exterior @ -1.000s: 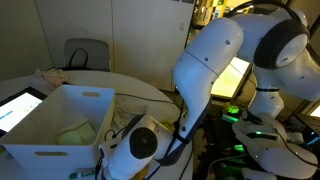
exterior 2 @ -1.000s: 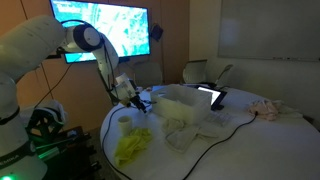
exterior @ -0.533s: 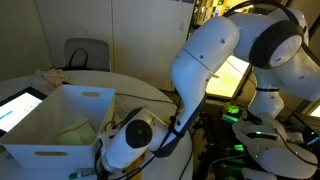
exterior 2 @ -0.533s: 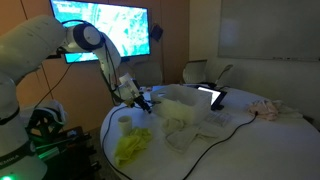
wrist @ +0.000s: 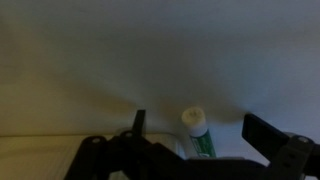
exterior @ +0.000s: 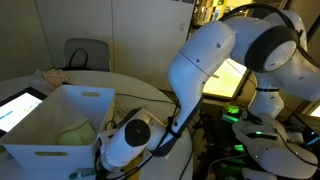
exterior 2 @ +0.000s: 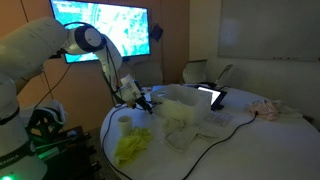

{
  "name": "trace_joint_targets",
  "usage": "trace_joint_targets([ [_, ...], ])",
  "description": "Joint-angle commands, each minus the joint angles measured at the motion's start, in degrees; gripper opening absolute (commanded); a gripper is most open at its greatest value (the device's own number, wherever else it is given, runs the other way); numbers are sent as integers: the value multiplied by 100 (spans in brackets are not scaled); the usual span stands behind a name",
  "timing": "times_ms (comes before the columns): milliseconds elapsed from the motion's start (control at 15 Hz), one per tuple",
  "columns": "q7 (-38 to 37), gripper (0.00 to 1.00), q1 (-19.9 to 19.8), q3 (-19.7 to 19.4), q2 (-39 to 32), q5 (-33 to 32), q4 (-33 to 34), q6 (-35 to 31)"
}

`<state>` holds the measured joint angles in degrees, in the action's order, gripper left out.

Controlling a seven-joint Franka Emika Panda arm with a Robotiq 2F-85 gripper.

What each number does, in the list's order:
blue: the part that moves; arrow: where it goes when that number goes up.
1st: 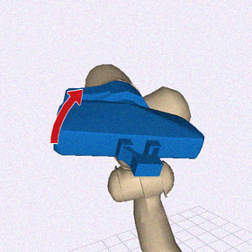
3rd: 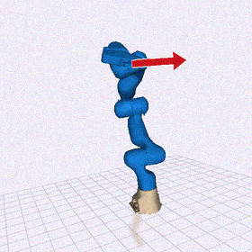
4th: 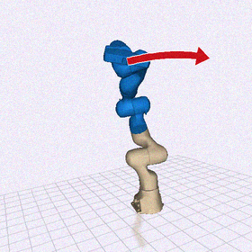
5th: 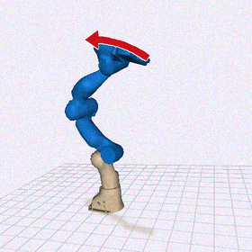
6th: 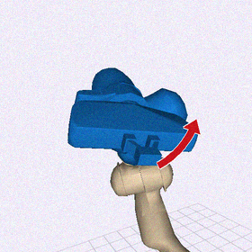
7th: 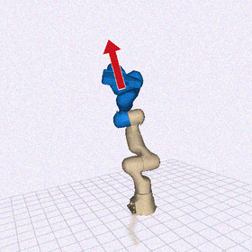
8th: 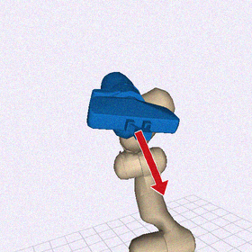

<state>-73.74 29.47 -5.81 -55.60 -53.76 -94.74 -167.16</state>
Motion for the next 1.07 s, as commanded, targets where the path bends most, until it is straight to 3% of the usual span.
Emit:
trace_joint_targets([
  [0, -80, 100, -15, -67, -322, -47, 362, -326],
  [400, -32, 99, -99, -24, -395, 9, 434, -393],
  [533, -41, 89, -120, -26, -372, 9, 413, -447],
  [733, -33, 65, -152, -25, -375, 6, 433, -494],
  [1000, -36, 63, -175, -20, -396, 11, 455, -572],
])
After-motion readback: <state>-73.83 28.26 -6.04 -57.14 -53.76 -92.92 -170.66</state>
